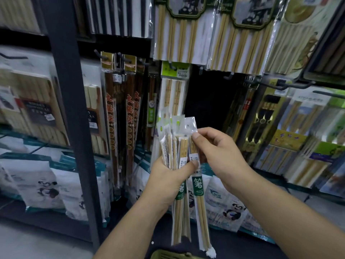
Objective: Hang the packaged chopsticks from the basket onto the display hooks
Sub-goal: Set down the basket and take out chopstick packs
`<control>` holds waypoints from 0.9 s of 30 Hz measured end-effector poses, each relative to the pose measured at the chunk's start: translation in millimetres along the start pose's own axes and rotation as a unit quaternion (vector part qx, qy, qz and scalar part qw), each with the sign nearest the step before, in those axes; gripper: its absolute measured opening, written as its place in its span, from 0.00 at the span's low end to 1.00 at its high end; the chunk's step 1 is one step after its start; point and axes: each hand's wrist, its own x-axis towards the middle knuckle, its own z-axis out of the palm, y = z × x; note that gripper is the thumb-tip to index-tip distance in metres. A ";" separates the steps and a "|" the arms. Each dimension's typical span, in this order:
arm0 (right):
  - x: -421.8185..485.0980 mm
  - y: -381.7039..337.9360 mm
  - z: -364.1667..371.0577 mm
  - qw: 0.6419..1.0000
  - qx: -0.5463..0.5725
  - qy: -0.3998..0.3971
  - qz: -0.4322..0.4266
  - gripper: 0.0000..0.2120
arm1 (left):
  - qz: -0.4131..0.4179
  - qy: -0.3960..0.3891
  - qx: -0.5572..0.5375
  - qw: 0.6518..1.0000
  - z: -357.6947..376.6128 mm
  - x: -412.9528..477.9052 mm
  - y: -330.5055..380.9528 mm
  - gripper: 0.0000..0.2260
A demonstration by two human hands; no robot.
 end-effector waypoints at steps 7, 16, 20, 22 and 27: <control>21.4 -26.0 2.6 0.999 -0.001 0.029 -0.040 0.13 | 0.006 0.045 -0.019 0.999 -11.6 5.1 6.2 0.10; 54.8 -70.9 -5.0 0.980 0.009 0.143 -0.141 0.12 | -0.032 0.111 -0.033 0.993 -20.5 8.1 1.6 0.12; 60.7 -70.3 0.1 0.980 0.025 0.155 -0.125 0.13 | -0.029 0.115 -0.018 0.993 -21.0 9.0 1.7 0.07; 62.1 -68.5 1.7 0.979 0.029 0.159 -0.120 0.13 | -0.026 0.112 -0.014 0.993 -20.9 9.1 2.5 0.09; 65.1 -67.1 3.4 0.979 0.038 0.162 -0.116 0.14 | -0.018 0.112 -0.017 0.993 -20.4 8.9 2.2 0.09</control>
